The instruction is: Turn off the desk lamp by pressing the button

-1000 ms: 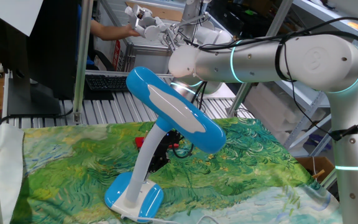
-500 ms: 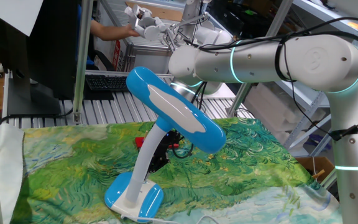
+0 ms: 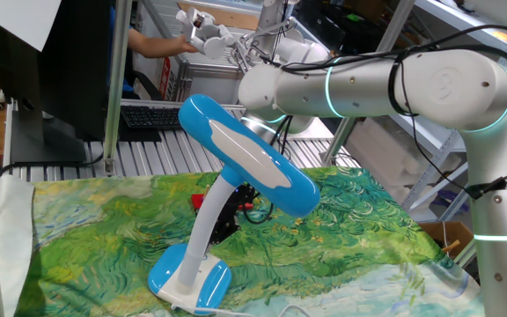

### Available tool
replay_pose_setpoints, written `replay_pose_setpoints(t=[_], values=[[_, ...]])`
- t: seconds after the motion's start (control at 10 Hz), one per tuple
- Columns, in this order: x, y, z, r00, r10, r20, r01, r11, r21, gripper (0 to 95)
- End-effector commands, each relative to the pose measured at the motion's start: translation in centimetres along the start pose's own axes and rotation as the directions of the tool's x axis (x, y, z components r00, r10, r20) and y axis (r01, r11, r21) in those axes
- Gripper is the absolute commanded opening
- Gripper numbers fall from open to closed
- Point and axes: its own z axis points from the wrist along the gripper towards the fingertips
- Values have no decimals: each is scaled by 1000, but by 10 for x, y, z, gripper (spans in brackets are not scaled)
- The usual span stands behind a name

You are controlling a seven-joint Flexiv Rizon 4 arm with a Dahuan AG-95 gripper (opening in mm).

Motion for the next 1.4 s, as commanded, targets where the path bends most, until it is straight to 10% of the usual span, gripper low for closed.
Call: replay_pose_setpoints(t=[0.1, 0.6, 0.9, 1.2, 1.4], values=[[0, -2, 14, 1000, 0, 10, 0, 1000, -1, 0], [2, -2, 11, 1000, 0, 11, 0, 1000, -11, 0], [-2, 5, -23, 1000, 5, -20, -5, 1000, -7, 0], [-3, 6, -29, 1000, -9, -19, 9, 1000, 3, 0], [-3, 5, -33, 998, -55, 9, 55, 996, 70, 0]])
